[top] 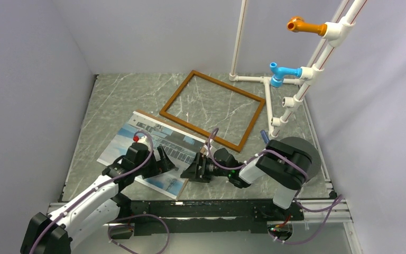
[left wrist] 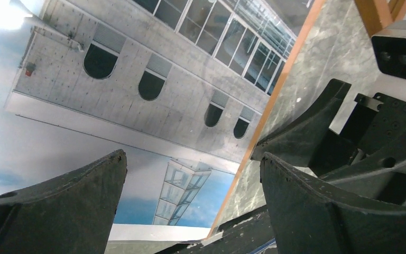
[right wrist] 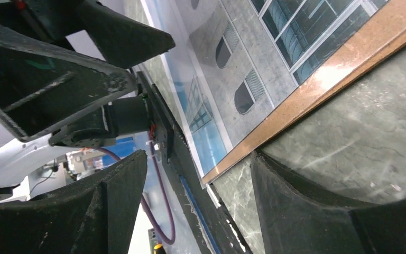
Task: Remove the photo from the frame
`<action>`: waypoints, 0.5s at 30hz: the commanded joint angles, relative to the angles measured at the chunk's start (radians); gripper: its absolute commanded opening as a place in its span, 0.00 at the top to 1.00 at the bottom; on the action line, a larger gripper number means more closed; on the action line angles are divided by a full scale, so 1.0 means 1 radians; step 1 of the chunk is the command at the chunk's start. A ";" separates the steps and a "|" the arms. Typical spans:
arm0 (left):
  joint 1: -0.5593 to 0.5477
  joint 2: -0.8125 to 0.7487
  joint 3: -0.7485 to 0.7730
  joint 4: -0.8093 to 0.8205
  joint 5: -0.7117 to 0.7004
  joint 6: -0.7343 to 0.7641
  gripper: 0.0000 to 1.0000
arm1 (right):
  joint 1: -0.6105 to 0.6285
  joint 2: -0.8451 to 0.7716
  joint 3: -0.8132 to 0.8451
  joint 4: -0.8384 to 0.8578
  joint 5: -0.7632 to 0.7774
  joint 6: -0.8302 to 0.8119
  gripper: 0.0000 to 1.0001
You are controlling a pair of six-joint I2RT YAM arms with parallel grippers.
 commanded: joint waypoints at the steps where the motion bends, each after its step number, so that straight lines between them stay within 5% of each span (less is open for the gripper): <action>1: 0.003 -0.018 -0.035 0.049 -0.004 -0.018 0.01 | 0.013 0.046 -0.014 0.103 -0.031 0.046 0.27; 15: 0.003 -0.057 -0.004 0.014 0.020 0.028 0.01 | 0.015 0.005 0.018 0.128 -0.033 0.042 0.27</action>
